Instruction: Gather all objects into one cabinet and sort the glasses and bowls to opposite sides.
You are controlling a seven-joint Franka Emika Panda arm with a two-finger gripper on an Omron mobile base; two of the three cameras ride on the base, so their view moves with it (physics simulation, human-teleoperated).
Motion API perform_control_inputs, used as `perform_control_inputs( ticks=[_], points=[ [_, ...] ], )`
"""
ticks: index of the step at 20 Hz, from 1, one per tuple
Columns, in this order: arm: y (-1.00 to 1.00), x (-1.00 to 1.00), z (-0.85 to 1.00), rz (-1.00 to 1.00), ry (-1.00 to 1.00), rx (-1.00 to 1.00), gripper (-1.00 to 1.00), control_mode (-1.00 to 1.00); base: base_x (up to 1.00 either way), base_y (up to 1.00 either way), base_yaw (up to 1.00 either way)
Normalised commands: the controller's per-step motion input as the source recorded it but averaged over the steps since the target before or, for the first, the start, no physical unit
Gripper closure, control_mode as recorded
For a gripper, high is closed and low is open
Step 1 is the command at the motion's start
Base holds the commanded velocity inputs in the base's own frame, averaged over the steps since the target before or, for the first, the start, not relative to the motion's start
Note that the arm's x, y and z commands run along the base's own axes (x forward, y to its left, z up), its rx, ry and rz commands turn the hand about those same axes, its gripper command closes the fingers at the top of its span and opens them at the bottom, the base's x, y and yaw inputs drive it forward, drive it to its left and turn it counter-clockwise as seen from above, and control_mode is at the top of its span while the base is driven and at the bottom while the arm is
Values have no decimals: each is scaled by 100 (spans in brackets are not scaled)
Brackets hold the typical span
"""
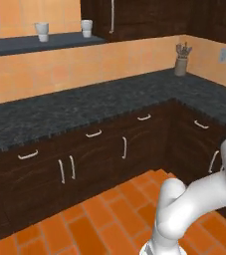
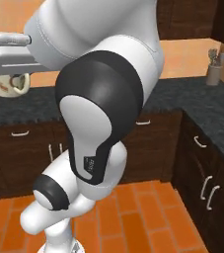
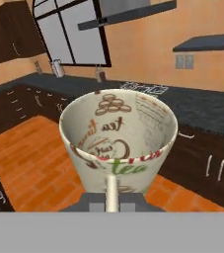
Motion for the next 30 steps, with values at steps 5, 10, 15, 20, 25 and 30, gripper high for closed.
perform_control_inputs(
  ticks=[5, 10, 15, 20, 25, 30],
  points=[
    [0, 0, 0, 0, 0, 0, 100, 100, 0, 90, 68],
    [0, 0, 0, 0, 0, 0, 100, 100, 0, 94, 66],
    [0, 0, 0, 0, 0, 0, 100, 100, 0, 99, 64],
    [0, 0, 0, 0, 0, 0, 100, 100, 0, 100, 64],
    [0, 0, 0, 0, 0, 0, 100, 100, 0, 100, 63],
    [0, 0, 0, 0, 0, 0, 100, 100, 0, 100, 62]
  ],
)
